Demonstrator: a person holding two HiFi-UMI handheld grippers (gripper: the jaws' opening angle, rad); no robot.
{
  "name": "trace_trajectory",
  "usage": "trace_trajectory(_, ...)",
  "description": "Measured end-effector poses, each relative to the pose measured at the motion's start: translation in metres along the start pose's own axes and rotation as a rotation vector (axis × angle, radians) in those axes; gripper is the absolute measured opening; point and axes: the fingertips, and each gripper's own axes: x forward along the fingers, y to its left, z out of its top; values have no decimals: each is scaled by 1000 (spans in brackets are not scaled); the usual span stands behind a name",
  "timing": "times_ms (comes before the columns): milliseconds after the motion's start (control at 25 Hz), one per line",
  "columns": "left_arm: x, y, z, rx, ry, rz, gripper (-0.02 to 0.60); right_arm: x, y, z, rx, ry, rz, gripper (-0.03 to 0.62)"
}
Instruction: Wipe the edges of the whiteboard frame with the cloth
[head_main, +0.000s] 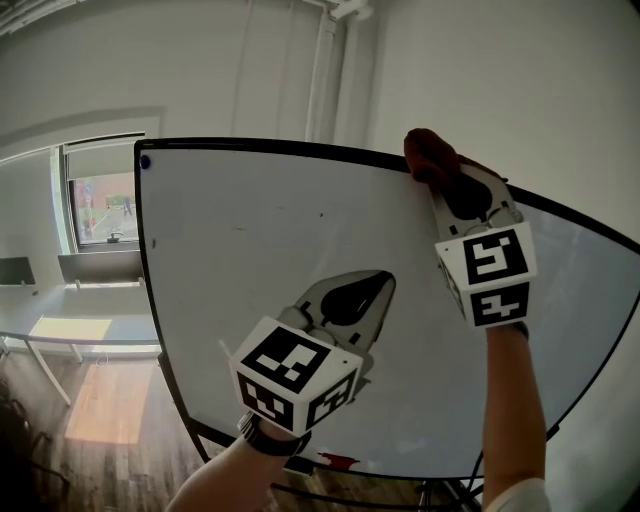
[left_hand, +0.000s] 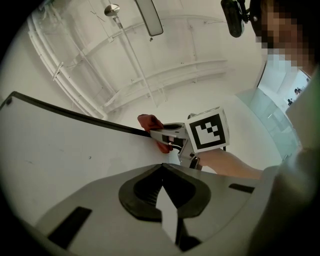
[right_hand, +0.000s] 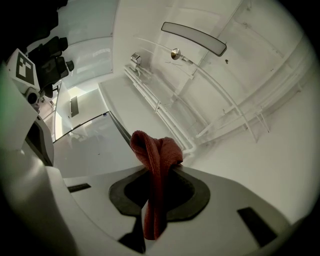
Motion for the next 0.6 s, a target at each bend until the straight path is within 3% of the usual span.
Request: trace_trajectory(600, -26, 37, -3, 20, 23, 102, 9, 27, 42, 24, -42, -27, 42, 60)
